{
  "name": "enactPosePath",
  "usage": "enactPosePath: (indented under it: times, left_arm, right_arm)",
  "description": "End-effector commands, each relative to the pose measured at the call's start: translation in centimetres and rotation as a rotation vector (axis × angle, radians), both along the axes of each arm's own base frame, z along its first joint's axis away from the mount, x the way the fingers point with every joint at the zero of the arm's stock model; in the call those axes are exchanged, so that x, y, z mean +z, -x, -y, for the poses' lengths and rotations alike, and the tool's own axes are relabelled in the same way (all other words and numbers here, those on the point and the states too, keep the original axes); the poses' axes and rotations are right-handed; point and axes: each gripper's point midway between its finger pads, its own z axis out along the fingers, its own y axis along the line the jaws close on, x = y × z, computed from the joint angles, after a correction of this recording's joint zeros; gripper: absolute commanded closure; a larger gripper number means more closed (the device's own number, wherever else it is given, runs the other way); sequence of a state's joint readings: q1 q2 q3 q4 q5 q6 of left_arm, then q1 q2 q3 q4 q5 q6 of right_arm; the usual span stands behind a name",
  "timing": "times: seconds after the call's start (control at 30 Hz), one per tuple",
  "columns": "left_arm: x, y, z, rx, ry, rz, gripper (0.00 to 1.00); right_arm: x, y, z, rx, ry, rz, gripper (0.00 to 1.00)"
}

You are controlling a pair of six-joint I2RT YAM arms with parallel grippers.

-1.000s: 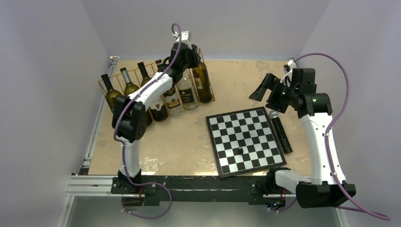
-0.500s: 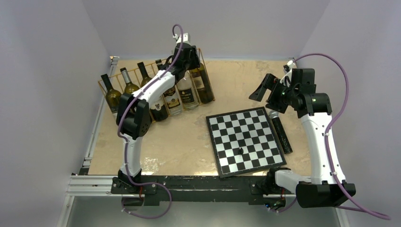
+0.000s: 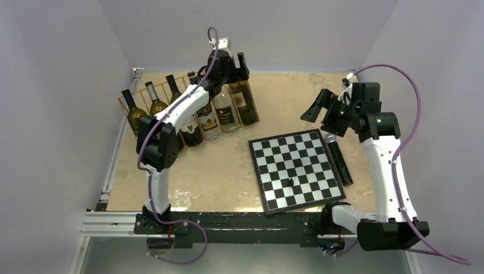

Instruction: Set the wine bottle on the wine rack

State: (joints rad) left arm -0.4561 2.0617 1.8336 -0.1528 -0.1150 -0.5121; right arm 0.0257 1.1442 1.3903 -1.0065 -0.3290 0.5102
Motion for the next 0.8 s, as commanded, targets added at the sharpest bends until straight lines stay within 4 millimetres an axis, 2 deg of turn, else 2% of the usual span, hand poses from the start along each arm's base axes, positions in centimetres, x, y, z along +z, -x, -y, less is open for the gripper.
enactPosePath:
  times: [0.0,0.2,0.33,0.47,0.57,0.63,0.77]
  left_arm:
    - [6.6,2.2,-1.2,-0.057,0.029,0.098,0.01]
    - [10.2,6.9,-1.3,-0.225,-0.007,0.169,0.01]
    - [11.9,10.6,-2.8,-0.286,-0.058,0.203,0.01]
    - [11.9,14.4,-6.2,-0.231,-0.138,0.197,0.01]
    - [14.3,18.4,-8.6,-0.242,-0.196,0.140,0.01]
    - [15.6,21.1,-10.3,-0.245,-0.246,0.102,0.01]
    - [16.0,24.7,-14.2,-0.151,-0.325,0.060,0.01]
  right_arm:
    - [2.4,-0.6,0.7,-0.012,0.039,0.092,0.03]
    - [3.0,-0.8,1.7,-0.054,0.076,0.104,0.02]
    - [2.9,-0.8,4.1,-0.184,0.150,0.125,0.01]
    - [3.2,-0.9,7.0,-0.322,0.241,0.155,0.01]
    - [4.4,-0.6,8.8,-0.401,0.294,0.187,0.01]
    - [5.3,-0.2,9.6,-0.444,0.313,0.209,0.01]
    - [6.6,0.2,10.1,-0.478,0.315,0.271,0.01]
